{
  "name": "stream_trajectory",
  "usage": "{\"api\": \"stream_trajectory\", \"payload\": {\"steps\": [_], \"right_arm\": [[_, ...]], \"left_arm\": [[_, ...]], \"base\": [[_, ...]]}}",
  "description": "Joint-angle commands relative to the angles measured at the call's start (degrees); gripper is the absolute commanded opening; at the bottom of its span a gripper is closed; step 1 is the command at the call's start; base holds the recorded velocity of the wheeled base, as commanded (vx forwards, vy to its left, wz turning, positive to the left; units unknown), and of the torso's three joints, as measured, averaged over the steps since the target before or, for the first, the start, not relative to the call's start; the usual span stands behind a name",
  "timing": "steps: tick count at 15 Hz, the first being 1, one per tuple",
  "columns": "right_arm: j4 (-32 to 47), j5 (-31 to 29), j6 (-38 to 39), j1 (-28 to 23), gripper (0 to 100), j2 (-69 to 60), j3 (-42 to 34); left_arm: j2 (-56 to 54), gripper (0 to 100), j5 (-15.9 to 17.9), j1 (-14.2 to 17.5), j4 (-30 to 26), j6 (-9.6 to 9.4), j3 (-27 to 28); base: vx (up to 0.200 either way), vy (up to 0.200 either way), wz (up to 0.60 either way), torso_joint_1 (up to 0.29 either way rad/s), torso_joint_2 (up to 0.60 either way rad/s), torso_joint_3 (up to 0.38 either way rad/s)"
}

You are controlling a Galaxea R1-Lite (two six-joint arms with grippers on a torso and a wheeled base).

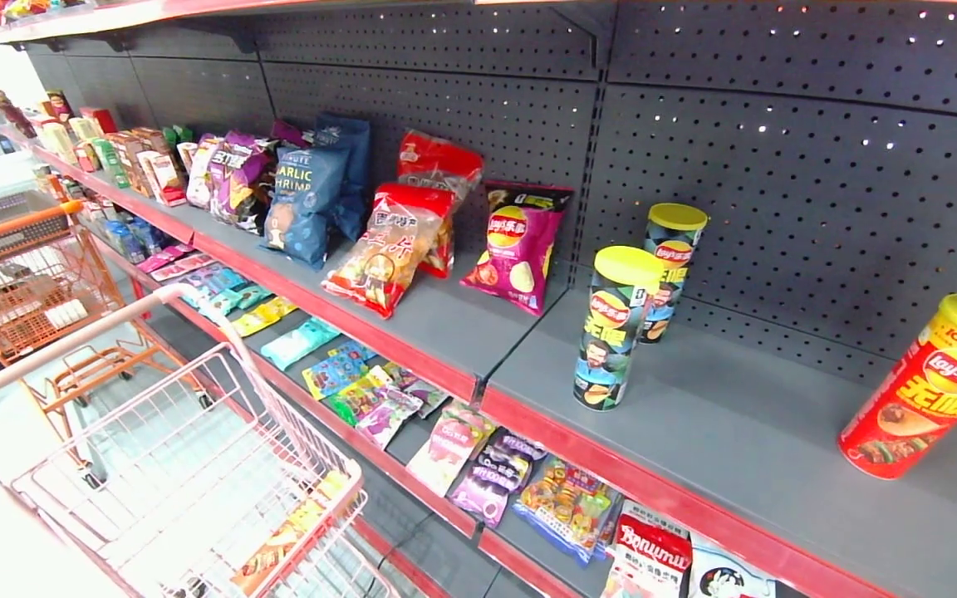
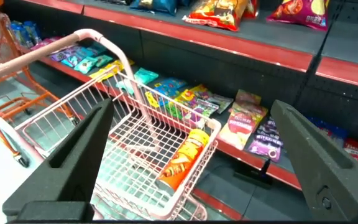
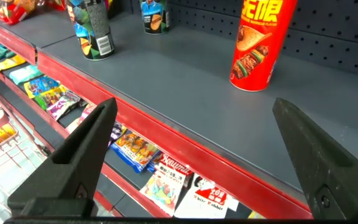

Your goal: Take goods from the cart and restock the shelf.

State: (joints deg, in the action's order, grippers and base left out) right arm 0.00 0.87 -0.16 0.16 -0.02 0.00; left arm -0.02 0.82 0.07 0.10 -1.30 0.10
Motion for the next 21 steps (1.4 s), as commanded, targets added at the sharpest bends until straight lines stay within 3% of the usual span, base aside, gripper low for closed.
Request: {"api": "stream_trajectory", "payload": {"steps": [1,2,3,4,5,6,7,8,10,11,13,14,15,16,19,21], "right_arm": [[0.0,0.0,0.0,0.0,100,0.0,0.0],[0.0,0.0,0.0,0.0,100,0.0,0.0],[0.0,0.0,0.0,0.0,100,0.0,0.0],[0.0,0.0,0.0,0.0,100,0.0,0.0],[0.0,0.0,-0.1,0.0,100,0.0,0.0],[0.0,0.0,-0.1,0.0,100,0.0,0.0],[0.0,0.0,0.0,0.0,100,0.0,0.0],[0.0,0.0,0.1,0.0,100,0.0,0.0],[0.0,-0.1,0.0,0.0,100,0.0,0.0],[0.0,-0.1,-0.1,0.0,100,0.0,0.0],[0.0,-0.1,-0.2,0.0,100,0.0,0.0],[0.0,-0.1,-0.2,0.0,100,0.0,0.0],[0.0,-0.1,-0.1,0.0,100,0.0,0.0],[0.0,-0.1,-0.2,0.0,100,0.0,0.0],[0.0,-0.1,-0.1,0.0,100,0.0,0.0],[0.0,-0.1,-0.1,0.0,100,0.0,0.0]], "left_arm": [[4.9,100,2.1,-1.2,1.0,-0.89,9.1],[6.0,100,2.2,-1.4,0.8,-0.8,10.3],[26.7,100,-1.6,-2.4,0.6,10.01,32.2],[32.5,100,-5.7,-1.7,-0.6,11.41,38.3],[34.9,100,-8.1,-1.1,-2.3,11.41,40.6],[40.5,100,-9.6,-0.3,-7.7,11.41,43.4],[42.0,100,-9.3,0.5,-10.1,11.5,43.7],[47.3,100,-8.3,1.3,-20.4,11.5,43.8],[56.5,100,-7.2,3.3,-26.6,11.32,43.8],[65.8,100,-5.7,5.0,-26.0,10.88,44.0],[76.3,100,-2.0,8.3,-21.8,5.17,44.4],[81.0,100,2.2,12.1,-21.8,-5.81,44.4],[86.6,100,3.6,15.8,-21.5,-14.16,44.6],[91.3,100,3.4,17.9,-20.2,-17.94,45.2],[100.8,100,3.2,17.6,-13.4,-16.1,46.0],[100.7,100,3.4,15.7,-12.8,-15.66,44.8]], "base": [[0.0,0.0,0.0,0.0,0.0,0.0],[0.0,0.0,0.0,0.0,0.0,0.0],[0.0,0.0,0.0,0.0,0.0,0.0],[0.0,0.0,0.0,0.0,0.0,0.0],[0.0,0.0,0.0,0.0,0.0,0.0],[0.0,0.0,0.0,0.0,0.0,0.0],[0.0,0.0,0.0,0.0,0.0,0.0],[0.0,0.0,0.0,0.0,0.0,0.0],[0.0,0.0,0.0,0.0,0.0,0.0],[0.0,0.0,0.0,0.0,0.0,0.0],[0.0,0.0,0.0,0.0,0.0,0.0],[0.0,0.0,0.0,0.0,0.0,0.0],[0.0,0.0,0.0,0.0,0.0,0.0],[0.0,0.0,0.0,0.0,0.0,0.0],[0.0,0.0,0.0,0.0,0.0,0.0],[0.0,0.0,0.0,0.0,0.0,0.0]]}}
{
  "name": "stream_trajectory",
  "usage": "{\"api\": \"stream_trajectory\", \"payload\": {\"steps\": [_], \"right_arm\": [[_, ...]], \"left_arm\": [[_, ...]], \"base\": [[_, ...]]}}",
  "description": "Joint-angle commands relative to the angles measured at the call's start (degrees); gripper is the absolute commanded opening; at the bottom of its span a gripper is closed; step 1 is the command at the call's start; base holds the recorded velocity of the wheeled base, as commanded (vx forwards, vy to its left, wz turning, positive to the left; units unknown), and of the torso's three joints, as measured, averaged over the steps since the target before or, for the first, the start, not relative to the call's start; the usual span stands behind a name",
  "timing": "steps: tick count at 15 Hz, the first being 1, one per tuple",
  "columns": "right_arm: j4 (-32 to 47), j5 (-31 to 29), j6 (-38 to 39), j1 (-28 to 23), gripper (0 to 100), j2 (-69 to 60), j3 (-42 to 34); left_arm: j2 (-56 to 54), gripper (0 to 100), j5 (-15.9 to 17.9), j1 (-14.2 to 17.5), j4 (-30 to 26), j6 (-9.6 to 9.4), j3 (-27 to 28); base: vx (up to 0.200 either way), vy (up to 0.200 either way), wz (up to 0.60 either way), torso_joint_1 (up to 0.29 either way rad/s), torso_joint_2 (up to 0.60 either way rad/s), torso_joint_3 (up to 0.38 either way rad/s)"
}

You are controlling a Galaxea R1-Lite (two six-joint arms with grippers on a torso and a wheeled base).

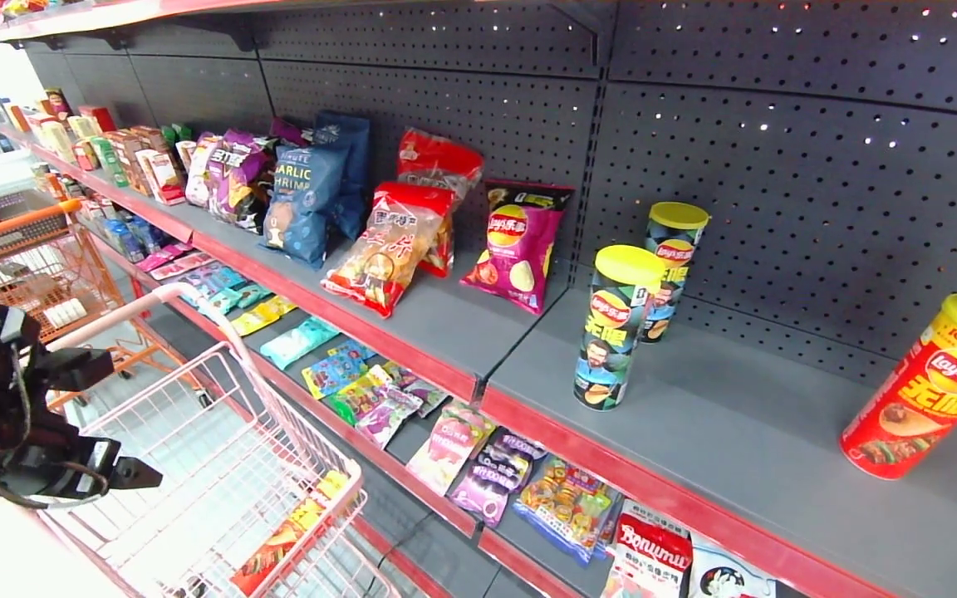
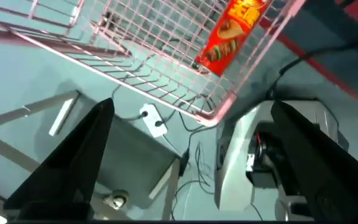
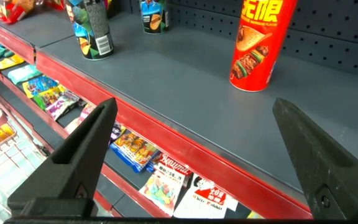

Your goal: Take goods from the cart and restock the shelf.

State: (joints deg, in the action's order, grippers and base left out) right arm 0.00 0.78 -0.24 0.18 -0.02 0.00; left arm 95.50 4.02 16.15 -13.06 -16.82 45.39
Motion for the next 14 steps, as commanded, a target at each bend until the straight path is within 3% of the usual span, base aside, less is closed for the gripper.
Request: {"api": "stream_trajectory", "payload": {"steps": [1,8,11,14], "right_arm": [[0.0,0.0,0.0,0.0,100,0.0,0.0],[0.0,0.1,-0.1,0.0,100,0.0,0.0],[0.0,0.1,0.0,0.0,100,0.0,0.0],[0.0,0.1,-0.1,0.0,100,0.0,0.0]], "left_arm": [[5.0,100,0.2,-0.3,0.3,-0.14,-1.1],[6.4,100,0.2,-0.9,0.4,-0.14,-1.7],[16.2,100,-0.1,-2.1,9.3,-2.16,0.8],[22.0,100,-0.1,-3.9,11.0,-2.34,3.6]], "base": [[0.0,0.0,0.0,0.0,0.0,0.0],[0.0,0.0,0.0,0.0,0.0,0.0],[0.0,0.0,0.0,0.0,0.0,0.0],[0.0,0.0,0.0,0.0,0.0,0.0]]}}
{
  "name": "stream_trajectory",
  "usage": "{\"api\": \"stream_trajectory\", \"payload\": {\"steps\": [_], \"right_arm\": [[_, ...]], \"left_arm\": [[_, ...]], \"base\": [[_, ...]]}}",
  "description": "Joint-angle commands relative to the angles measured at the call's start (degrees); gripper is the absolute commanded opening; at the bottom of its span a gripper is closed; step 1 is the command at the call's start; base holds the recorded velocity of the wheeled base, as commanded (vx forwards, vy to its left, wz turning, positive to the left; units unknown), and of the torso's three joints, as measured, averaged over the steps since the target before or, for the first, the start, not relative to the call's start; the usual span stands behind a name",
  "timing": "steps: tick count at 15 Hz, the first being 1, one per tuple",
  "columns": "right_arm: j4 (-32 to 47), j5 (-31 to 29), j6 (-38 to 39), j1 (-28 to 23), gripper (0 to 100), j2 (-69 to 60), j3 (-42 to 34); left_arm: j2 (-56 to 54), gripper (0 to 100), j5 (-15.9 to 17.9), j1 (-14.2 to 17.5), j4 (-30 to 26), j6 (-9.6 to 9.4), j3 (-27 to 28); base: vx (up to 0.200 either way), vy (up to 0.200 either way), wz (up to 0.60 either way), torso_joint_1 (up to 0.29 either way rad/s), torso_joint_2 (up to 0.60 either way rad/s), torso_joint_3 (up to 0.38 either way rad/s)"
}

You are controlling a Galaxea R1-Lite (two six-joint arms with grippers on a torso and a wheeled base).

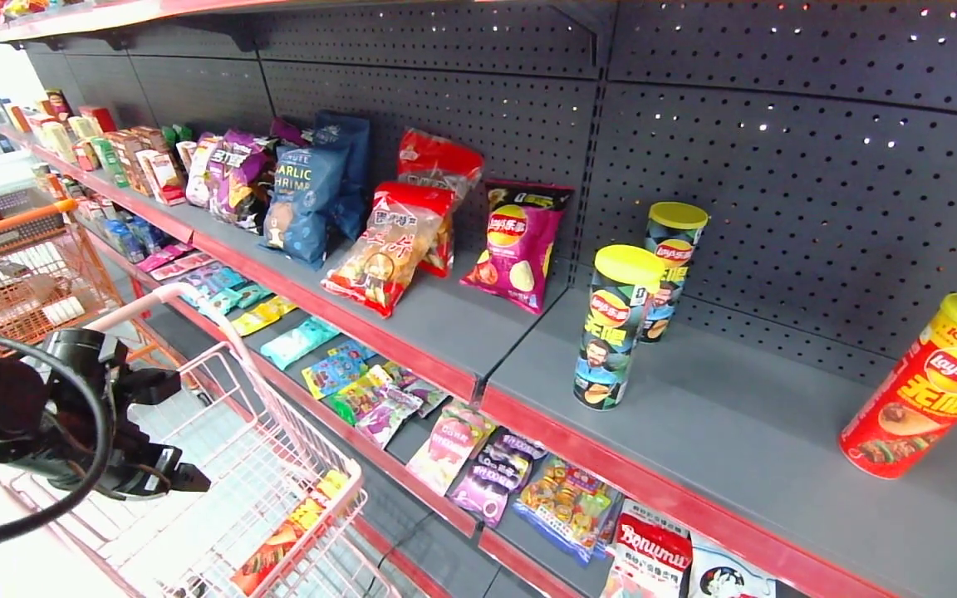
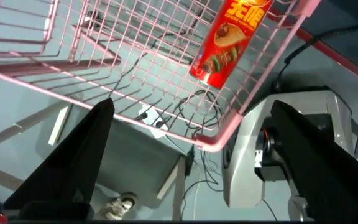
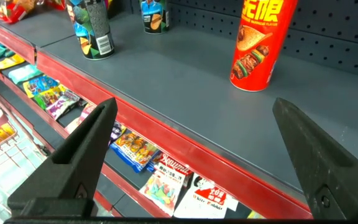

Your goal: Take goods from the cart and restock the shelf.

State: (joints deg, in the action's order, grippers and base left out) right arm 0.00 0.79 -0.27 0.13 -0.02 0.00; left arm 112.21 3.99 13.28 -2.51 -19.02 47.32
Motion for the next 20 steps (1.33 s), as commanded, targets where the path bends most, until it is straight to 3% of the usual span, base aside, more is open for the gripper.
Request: {"api": "stream_trajectory", "payload": {"steps": [1,4,20], "right_arm": [[0.0,0.0,0.0,0.0,100,0.0,0.0],[0.0,0.1,0.0,0.0,100,0.0,0.0],[0.0,0.1,-0.1,0.0,100,0.0,0.0]], "left_arm": [[7.0,100,0.0,-1.4,0.7,-0.14,2.4],[10.3,100,-0.1,-3.3,0.7,-0.05,5.1],[12.7,100,0.3,-5.5,0.8,-0.05,7.5]], "base": [[0.0,0.0,0.0,0.0,0.0,0.0],[0.0,0.0,0.0,0.0,0.0,0.0],[0.0,0.0,0.0,-0.134,0.31,0.178]]}}
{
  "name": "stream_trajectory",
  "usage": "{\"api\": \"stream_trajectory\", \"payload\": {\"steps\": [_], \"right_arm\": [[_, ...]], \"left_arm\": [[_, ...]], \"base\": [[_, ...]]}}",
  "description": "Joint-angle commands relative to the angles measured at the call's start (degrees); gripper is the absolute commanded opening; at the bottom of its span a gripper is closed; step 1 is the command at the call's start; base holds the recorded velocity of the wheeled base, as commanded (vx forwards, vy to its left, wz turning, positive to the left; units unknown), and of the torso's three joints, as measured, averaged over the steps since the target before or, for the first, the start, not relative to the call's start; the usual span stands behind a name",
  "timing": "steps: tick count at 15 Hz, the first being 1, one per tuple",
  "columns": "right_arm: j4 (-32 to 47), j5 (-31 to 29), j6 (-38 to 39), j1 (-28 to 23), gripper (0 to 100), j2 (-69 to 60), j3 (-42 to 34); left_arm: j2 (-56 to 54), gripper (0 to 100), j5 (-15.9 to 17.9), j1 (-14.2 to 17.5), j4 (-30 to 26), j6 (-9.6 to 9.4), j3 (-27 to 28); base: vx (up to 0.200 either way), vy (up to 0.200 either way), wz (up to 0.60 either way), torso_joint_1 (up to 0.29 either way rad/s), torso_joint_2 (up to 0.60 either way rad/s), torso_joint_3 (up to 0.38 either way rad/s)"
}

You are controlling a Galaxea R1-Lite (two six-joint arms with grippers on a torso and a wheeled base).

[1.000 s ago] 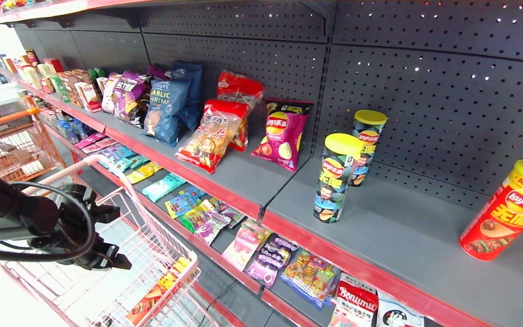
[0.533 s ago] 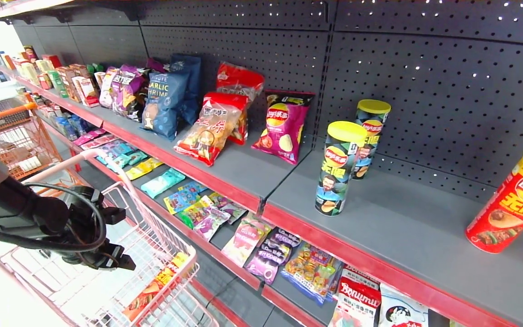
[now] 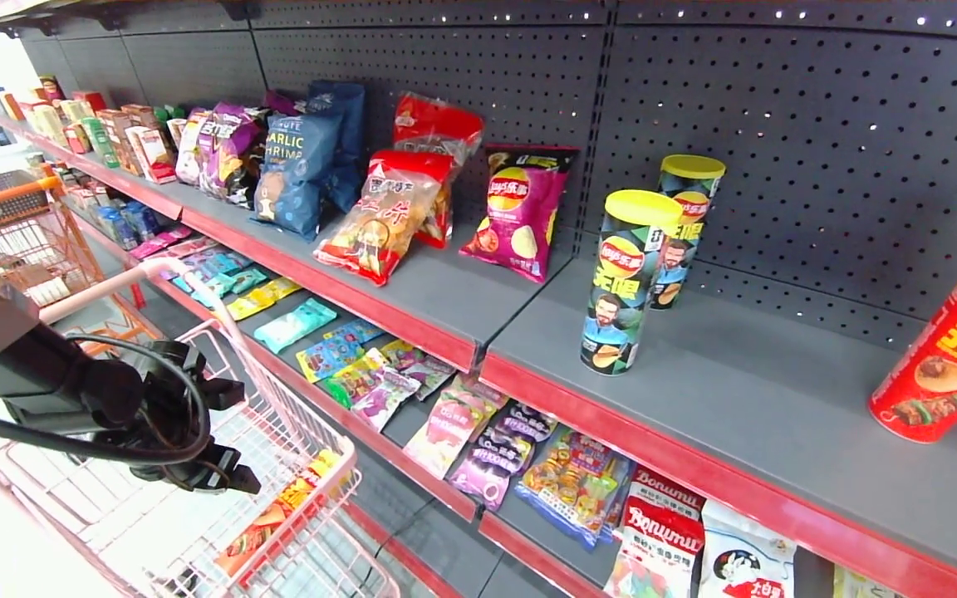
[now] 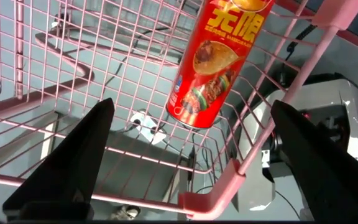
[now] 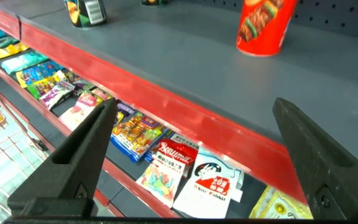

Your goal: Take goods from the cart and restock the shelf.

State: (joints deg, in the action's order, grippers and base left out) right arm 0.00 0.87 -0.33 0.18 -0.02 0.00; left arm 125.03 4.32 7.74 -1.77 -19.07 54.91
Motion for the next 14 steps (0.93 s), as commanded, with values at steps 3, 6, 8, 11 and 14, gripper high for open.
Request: {"api": "stream_trajectory", "payload": {"steps": [3,6,8,11,14], "right_arm": [[0.0,-0.1,0.1,0.0,100,0.0,0.0],[0.0,-0.1,0.1,0.0,100,0.0,0.0],[0.0,-0.1,0.0,0.0,100,0.0,0.0],[0.0,-0.1,0.0,0.0,100,0.0,0.0],[0.0,0.0,0.0,0.0,100,0.0,0.0]], "left_arm": [[0.6,100,0.0,-0.1,0.1,-0.01,0.0],[2.5,100,0.1,-0.1,1.9,-0.09,0.4],[3.4,100,0.3,-0.2,2.6,-0.18,0.6],[5.2,100,3.2,-0.2,3.1,-1.85,2.4],[9.8,100,3.3,-0.4,3.1,-3.35,5.5]], "base": [[0.0,0.0,0.0,-0.007,0.02,0.014],[0.0,0.0,0.0,-0.024,0.05,0.037],[0.0,0.0,0.0,-0.139,0.33,0.193],[0.0,0.0,0.0,-0.037,0.1,0.05],[0.0,0.0,0.0,0.0,0.0,0.0]]}}
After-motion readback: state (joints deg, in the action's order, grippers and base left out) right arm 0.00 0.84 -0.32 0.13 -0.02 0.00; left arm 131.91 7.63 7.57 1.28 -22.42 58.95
